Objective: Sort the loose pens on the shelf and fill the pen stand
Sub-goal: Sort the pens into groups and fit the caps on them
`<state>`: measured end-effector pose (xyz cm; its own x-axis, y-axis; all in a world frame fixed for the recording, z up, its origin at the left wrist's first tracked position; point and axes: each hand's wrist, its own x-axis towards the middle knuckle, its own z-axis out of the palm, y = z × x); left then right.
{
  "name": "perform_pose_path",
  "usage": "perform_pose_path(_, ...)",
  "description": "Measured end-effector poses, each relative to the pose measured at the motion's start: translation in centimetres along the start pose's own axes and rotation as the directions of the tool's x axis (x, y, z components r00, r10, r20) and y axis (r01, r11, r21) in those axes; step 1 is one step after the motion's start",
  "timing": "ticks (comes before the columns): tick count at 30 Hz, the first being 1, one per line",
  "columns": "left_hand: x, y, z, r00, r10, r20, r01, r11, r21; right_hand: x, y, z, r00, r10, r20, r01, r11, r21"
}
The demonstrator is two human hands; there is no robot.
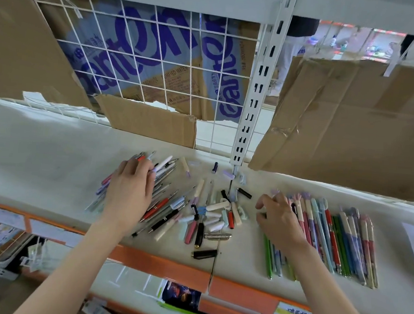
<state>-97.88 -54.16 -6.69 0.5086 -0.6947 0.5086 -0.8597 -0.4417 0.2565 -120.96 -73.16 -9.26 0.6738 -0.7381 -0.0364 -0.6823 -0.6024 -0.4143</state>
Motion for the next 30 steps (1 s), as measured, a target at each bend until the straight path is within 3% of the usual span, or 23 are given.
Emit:
perform_pose_path(4, 0.1, 2.1, -0.4, 0.999, -0.022, 0.034, 0.028, 0.98, -0.195, 0.0, -0.4, 0.4, 0.999, -0.021, 0.024, 0.023, 0.997, -0.078)
perform_pose_path(8, -0.9, 2.7, 1.1, 0.973, -0.112, 0.203, 0.175, 0.93, -0.323, -0.2, -1.0, 0.9, 0.998, -0.062, 0.017, 0.063, 0.997, -0.054)
perform_pose_path(11, -1.8, 2.7, 1.9, 0.925, -0.167, 0.343, 0.283, 0.902, -0.325, 0.0, -1.4, 0.4, 0.997, -0.057, -0.044, 0.061, 0.994, 0.091)
perform_pose_path(14, -2.5, 2.4, 2.0, 0.898, -0.2, 0.392, 0.331, 0.894, -0.303, 0.5, -2.4, 0.1, 0.996, -0.067, -0.063, 0.076, 0.984, 0.16)
perform_pose_path(21, -3.4, 2.7, 2.0, 0.869, -0.209, 0.448, 0.383, 0.858, -0.342, 2.2, -5.4, 2.0, 0.941, -0.3, -0.155, 0.317, 0.944, 0.096)
perform_pose_path(30, -3.7, 2.9, 1.7, 0.837, -0.266, 0.478, 0.469, 0.799, -0.376, 6.0, -9.6, 4.5, 0.92, -0.369, 0.13, 0.388, 0.905, -0.176)
